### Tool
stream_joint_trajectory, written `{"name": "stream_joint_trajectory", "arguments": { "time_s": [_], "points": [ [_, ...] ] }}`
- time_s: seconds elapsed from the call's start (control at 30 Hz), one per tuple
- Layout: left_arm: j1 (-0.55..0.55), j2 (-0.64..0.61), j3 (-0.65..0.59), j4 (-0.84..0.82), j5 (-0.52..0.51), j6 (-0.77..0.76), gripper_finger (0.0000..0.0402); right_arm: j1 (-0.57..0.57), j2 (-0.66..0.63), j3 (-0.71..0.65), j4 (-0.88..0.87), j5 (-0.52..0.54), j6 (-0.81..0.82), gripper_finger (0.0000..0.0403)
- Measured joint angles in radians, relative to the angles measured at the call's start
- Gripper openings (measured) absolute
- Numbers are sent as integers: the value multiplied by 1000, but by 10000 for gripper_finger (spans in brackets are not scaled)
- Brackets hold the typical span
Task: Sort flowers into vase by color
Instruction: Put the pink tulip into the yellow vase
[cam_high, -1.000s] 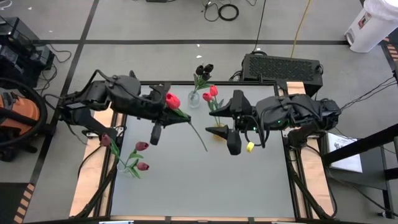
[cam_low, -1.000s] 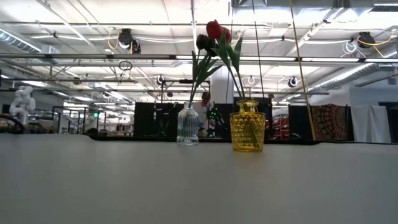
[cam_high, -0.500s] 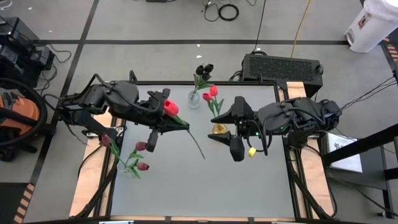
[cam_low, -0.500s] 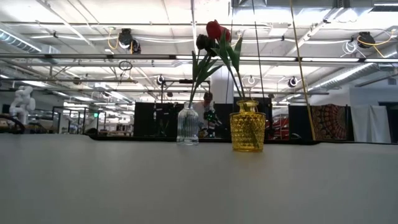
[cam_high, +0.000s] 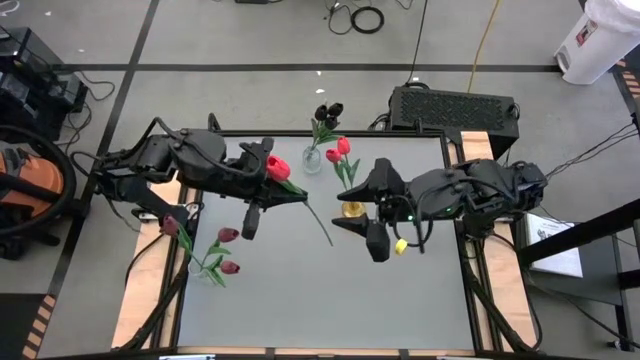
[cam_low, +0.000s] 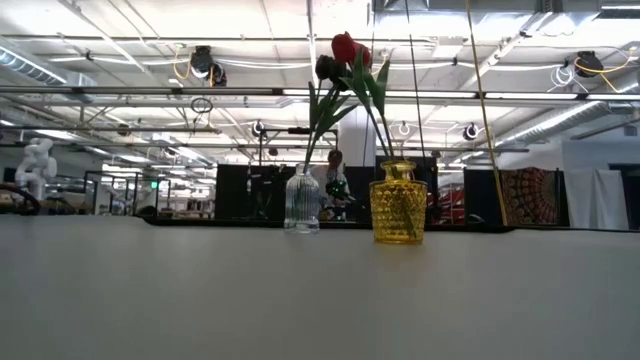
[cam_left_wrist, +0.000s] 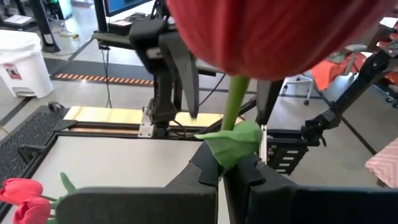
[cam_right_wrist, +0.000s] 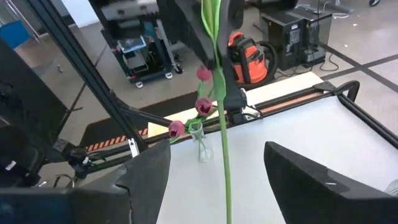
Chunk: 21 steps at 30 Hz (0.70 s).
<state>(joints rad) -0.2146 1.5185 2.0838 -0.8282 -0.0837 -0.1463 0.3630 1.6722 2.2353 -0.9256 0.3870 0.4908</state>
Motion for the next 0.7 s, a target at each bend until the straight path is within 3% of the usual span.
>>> {"name": "stream_joint_trajectory", "arguments": {
  "time_s": [0.7],
  "points": [
    [-4,0,0,9,18,-6,4,-69,110,-1,190,10,-93,251]
  ]
}}
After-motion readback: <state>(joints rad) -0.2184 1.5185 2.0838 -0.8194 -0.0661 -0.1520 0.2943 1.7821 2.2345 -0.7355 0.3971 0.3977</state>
